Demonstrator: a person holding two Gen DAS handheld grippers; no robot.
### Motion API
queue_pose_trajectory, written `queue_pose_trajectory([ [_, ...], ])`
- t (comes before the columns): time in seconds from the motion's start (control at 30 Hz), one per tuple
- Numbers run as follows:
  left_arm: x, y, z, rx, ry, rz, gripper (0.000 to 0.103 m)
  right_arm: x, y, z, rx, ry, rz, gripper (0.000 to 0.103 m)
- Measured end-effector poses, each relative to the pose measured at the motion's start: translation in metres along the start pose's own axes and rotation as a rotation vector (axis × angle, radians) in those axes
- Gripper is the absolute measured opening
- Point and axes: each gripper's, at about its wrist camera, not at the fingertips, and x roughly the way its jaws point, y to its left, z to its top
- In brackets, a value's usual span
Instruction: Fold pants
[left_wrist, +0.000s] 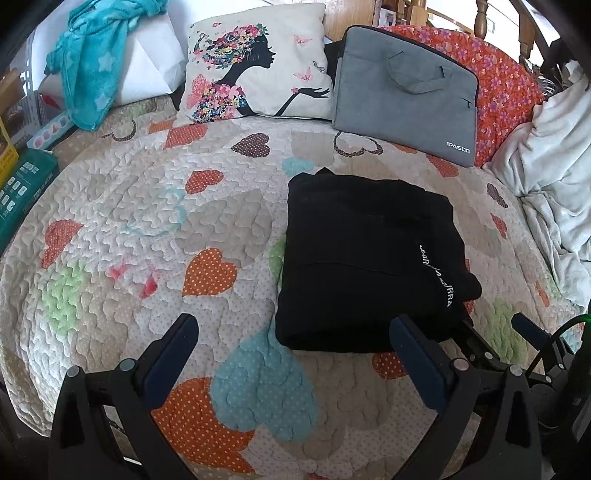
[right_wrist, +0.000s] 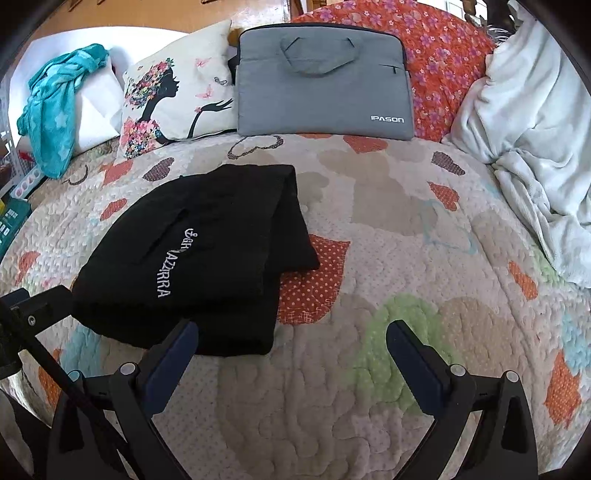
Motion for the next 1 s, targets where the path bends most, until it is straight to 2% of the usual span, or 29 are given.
queue_pose_trajectory([
  [0.5, 0.002, 0.003, -0.001, -0.007, 0.017, -0.014, 0.103, 0.004, -0.001, -0.003, -0.01, 0.021, -0.015, 0.103],
  [0.63, 0.006, 0.017, 0.006, -0.093, 0.034, -0.082, 0.103, -0.001, -0.007, -0.001, 0.017, 0.002, -0.026, 0.103],
  [0.7, 0.018, 0.029, 0.013, -0.154, 0.086, -0.164, 0.103, -0.005, -0.014, 0.004, 0.044, -0.012, -0.029, 0.103],
  [0.77, 0.03, 0.039, 0.019, -0.211, 0.141, -0.217, 0.103, -0.008, -0.022, 0.014, 0.077, -0.005, -0.006, 0.103],
  [0.83, 0.039, 0.049, 0.028, -0.276, 0.178, -0.239, 0.103, -0.007, -0.031, 0.033, 0.099, 0.016, 0.024, 0.103],
  [0.93, 0.048, 0.055, 0.052, -0.322, 0.176, -0.239, 0.103, 0.004, -0.042, 0.069, 0.143, 0.073, 0.095, 0.103],
  [1.0, 0.061, 0.052, 0.065, -0.33, 0.182, -0.24, 0.103, 0.028, -0.042, 0.092, 0.15, 0.137, 0.142, 0.103],
])
